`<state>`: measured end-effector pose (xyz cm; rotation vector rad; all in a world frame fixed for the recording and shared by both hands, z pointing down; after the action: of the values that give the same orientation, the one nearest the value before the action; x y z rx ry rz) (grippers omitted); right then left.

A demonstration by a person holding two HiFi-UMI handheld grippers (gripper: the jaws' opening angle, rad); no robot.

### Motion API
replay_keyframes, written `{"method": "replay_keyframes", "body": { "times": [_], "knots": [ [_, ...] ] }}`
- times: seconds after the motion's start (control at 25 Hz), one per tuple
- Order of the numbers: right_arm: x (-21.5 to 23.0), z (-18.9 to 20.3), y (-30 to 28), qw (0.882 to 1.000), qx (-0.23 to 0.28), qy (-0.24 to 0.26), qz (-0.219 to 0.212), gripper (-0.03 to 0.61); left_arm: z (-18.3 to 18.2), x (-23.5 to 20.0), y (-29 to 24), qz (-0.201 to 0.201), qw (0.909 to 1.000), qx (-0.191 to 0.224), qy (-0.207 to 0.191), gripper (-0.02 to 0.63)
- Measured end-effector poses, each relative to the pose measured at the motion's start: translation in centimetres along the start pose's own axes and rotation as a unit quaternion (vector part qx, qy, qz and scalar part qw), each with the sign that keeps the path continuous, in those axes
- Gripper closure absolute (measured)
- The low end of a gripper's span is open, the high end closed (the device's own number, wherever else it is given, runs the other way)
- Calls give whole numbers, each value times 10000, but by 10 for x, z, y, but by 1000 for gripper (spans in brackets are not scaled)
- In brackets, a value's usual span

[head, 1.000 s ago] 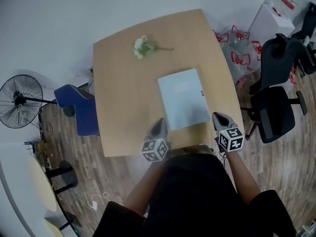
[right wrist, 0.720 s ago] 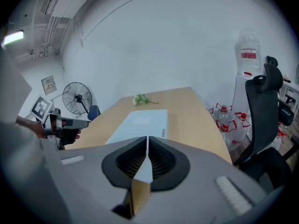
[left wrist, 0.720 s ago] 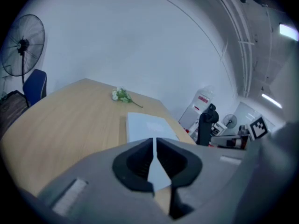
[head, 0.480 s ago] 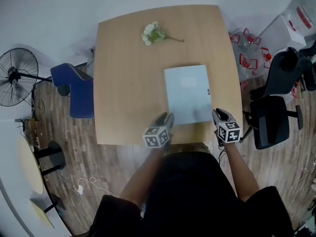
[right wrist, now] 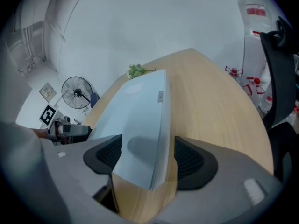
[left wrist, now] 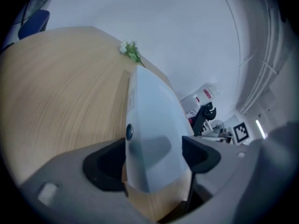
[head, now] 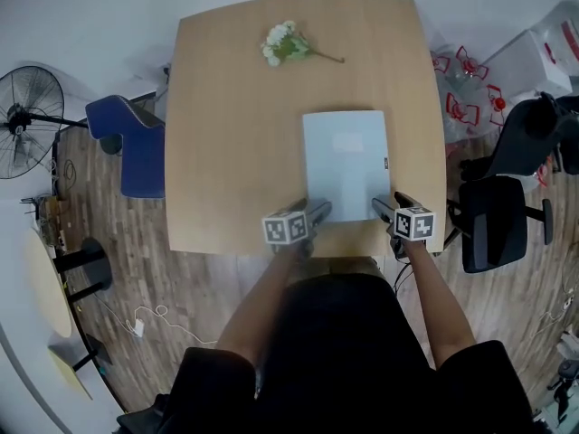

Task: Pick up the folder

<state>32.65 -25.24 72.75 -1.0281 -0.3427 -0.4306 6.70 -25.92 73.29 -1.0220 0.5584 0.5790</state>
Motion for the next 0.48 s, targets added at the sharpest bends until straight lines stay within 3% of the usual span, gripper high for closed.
{"method": "replay_keyframes", "body": {
  "times": [0.12, 0.48],
  "knots": [
    [2, 0, -12, 9997, -102, -24, -241, 156, -2, 0, -8, 100, 9999, -48, 37, 224],
    [-1, 10, -33, 9974, -349, -151, -606, 137, 15, -7, -27, -49, 9992, -352, 179, 187]
  ]
}}
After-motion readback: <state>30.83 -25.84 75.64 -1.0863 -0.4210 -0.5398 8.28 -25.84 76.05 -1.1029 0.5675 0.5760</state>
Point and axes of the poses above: the fingertips, and each gripper's own axes: y backward along the fingers, x to its right, z out of its underside, the point moved 6 cm from there along y, backward along the fingers
